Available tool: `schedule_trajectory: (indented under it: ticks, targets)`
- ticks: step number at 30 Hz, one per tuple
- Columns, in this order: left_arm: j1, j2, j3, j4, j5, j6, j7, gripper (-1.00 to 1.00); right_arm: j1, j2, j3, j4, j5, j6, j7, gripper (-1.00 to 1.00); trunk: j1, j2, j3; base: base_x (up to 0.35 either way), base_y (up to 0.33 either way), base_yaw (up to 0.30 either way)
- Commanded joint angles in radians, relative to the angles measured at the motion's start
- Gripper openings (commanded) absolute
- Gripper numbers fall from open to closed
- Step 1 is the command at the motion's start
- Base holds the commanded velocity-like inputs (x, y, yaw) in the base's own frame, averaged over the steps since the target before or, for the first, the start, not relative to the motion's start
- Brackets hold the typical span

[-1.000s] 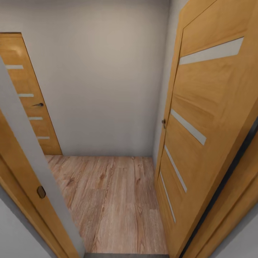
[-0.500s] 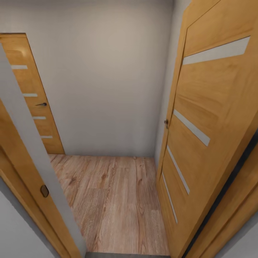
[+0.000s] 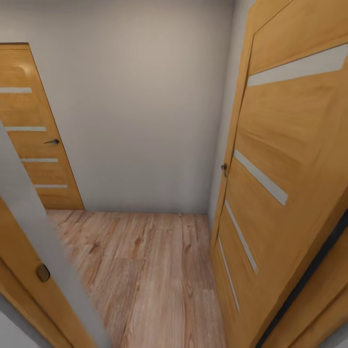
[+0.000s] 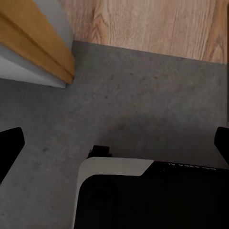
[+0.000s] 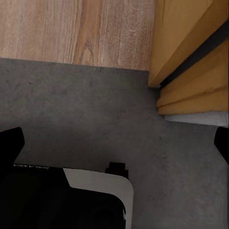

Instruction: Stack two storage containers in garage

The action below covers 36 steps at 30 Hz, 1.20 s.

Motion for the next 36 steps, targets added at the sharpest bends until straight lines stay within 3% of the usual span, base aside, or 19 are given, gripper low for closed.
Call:
schedule_trajectory:
  ticks: [1,7,20,36]
  targets:
    - [-0.002,0.0,0.006,0.005,0.001,-0.008,0.001,1.0,-0.002,-0.001,-0.007,0.004,0.008,-0.007,0.002,1.0,0.001,-0.002,-0.002,0.302,-0.069,0.0]
    - [-0.002,-0.001,0.006,0.005,0.001,-0.008,0.0,1.0,-0.002,-0.001,-0.007,0.005,0.008,-0.007,0.002,1.0,0.001,-0.002,-0.002,0.267,-0.02,0.0]
    - [-0.002,0.0,0.006,0.005,0.001,-0.007,0.0,1.0,-0.002,-0.001,-0.008,0.005,0.032,-0.009,0.002,1.0,0.001,-0.002,-0.002,0.024,-0.001,0.0]
    - [-0.002,0.001,0.006,0.005,0.001,-0.006,0.0,1.0,-0.002,-0.001,-0.008,0.005,0.033,-0.009,0.002,1.0,0.001,-0.002,-0.002,0.156,0.0,0.0]
